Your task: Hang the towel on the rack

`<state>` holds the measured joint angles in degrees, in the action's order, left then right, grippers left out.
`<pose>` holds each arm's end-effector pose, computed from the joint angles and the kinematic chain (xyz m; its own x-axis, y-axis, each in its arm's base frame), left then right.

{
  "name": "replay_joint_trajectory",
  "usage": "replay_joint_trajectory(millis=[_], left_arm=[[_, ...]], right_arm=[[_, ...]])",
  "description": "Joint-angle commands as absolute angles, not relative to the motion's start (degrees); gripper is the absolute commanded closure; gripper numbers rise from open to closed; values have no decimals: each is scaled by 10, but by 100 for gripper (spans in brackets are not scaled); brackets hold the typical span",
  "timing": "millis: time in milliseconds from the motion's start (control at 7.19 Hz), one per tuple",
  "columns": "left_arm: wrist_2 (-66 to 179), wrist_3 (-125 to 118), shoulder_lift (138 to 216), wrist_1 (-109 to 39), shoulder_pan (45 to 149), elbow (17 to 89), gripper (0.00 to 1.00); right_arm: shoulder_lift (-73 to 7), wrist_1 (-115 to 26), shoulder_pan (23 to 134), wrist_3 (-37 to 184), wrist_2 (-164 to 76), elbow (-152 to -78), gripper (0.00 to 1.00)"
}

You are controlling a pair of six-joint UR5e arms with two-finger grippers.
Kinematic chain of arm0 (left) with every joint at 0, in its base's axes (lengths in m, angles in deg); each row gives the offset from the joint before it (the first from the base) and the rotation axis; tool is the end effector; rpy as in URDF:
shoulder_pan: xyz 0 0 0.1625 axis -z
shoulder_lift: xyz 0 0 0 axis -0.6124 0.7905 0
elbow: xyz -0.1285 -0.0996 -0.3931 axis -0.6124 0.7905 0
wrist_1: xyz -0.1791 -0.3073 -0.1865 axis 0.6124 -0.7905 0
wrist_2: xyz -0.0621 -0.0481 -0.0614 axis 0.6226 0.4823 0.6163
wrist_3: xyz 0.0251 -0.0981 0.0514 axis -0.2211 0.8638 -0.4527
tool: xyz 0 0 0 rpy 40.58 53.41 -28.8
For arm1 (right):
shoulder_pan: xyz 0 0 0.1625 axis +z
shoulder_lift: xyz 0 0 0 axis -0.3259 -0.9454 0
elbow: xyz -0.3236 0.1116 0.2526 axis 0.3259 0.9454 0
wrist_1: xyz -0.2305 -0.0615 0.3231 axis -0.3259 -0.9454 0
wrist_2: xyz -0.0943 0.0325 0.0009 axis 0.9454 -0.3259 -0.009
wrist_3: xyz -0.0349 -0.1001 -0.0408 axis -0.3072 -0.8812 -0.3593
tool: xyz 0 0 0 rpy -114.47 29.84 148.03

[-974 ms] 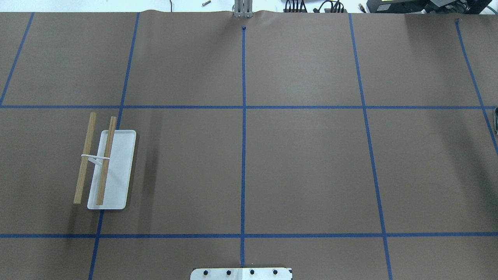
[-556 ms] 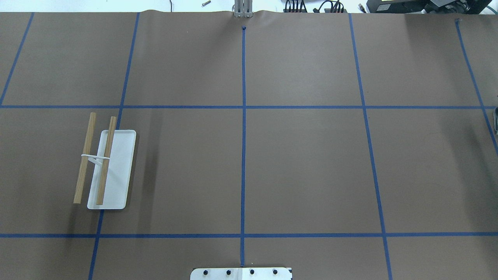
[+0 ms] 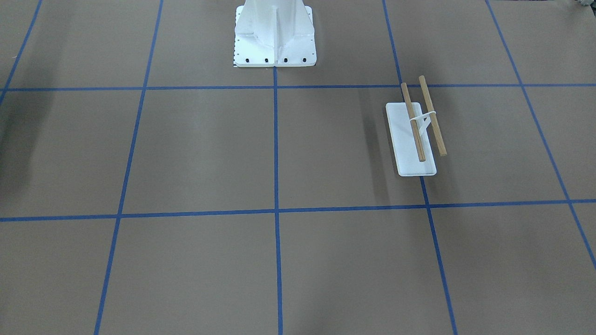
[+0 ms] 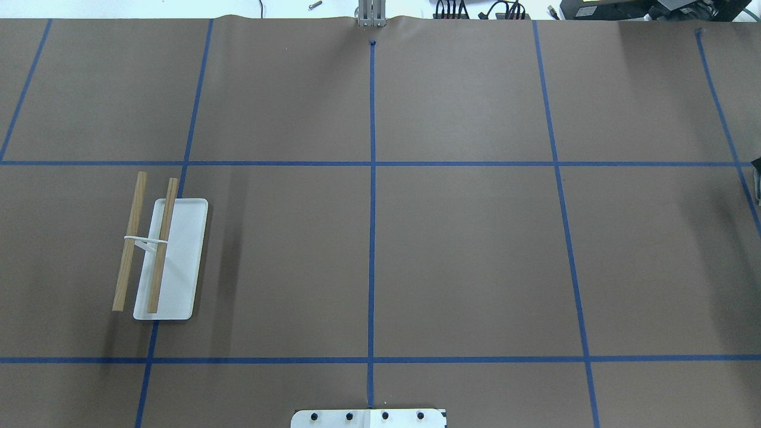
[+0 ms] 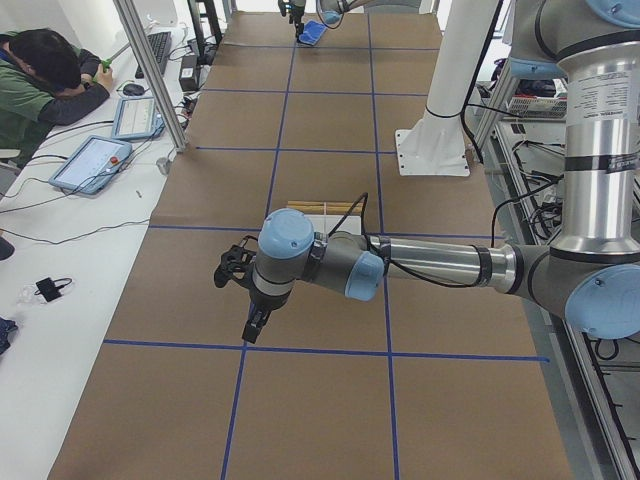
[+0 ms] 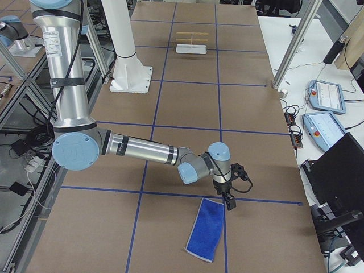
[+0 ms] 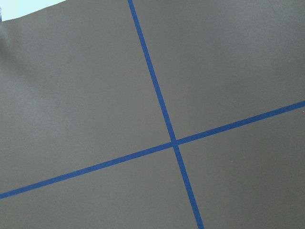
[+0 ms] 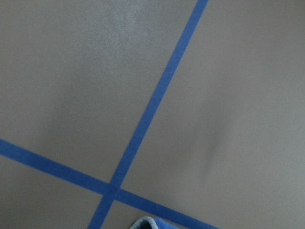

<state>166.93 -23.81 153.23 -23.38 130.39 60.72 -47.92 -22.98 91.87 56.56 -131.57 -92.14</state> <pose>-0.0789 -0.4647 0.6041 0.7548 0.2813 -0.5926 -0.0341 0.9189 0.3929 -0.0700 -0.5435 0.7436 0.8551 -0.4051 0.3237 0.2858 0.8890 0.3576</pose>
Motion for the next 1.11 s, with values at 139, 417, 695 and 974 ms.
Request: replay_joint_trajectory(millis=[139,417,695,974], left_arm=[[1669,-237,1526,-245,1304,607,1],[1669,-237,1525,-258,1304,604,1],[1669,-237,1525,-258,1304,603,1],[1669,-235,1525,-258,1304,603,1]], right_arm=[[-480,-228,911,564,-1301,-899,24],[-480,-226,902,561,-1286,-885,25],[-480,-226,900,564,-1286,-885,74],[-473,-227,900,564,-1285,-885,100]])
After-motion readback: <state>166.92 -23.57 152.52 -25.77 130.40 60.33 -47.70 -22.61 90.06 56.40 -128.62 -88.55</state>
